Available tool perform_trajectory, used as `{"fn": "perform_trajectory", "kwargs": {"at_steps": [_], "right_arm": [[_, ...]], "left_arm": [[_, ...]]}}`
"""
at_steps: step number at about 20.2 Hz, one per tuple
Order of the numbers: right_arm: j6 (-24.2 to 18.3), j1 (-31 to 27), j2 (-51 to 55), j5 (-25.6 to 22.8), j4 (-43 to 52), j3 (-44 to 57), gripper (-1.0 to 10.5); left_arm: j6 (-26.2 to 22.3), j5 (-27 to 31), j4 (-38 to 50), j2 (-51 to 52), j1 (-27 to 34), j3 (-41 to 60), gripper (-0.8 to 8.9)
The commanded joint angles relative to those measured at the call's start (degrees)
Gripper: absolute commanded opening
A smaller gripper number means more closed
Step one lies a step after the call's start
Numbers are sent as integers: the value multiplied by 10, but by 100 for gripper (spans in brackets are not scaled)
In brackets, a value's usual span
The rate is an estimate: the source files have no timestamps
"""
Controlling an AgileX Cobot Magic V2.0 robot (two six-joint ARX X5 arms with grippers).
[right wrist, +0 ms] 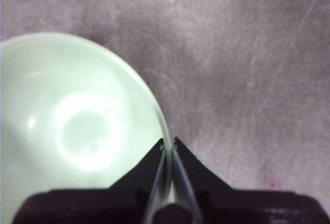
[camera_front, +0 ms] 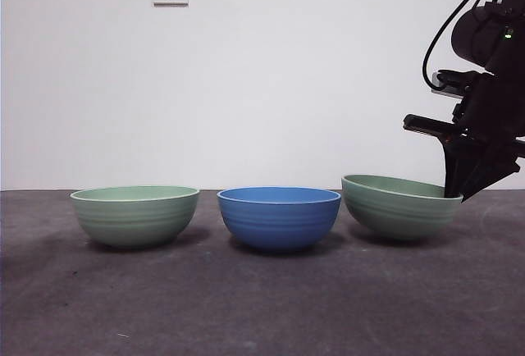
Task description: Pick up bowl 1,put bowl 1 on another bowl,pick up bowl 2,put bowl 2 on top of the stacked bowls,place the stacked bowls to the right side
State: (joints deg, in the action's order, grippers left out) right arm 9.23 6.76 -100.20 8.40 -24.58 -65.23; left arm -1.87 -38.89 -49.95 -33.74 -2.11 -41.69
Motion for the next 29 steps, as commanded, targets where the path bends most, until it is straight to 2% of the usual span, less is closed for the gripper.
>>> {"fn": "perform_trajectory", "kwargs": {"at_steps": [1,7,12,16,19,29], "right_arm": [[4,1,3,0,3,-1,-8],[4,19,83,4,-6,-8,-9],[4,96,129,4,-16,-8,-12],[13,168,110,-17,21,-8,-13],[17,195,83,-31,38,-16,-13],[13,207,-9,-43,37,-43,-13]], "left_arm": [[3,-1,-1,0,-2,0,598],[3,0,-1,0,-2,0,598],[2,16,-1,0,-2,0,598],[3,15,-2,0,-2,0,598],[3,15,-7,0,-2,0,598],[2,16,-7,0,-2,0,598]]}}
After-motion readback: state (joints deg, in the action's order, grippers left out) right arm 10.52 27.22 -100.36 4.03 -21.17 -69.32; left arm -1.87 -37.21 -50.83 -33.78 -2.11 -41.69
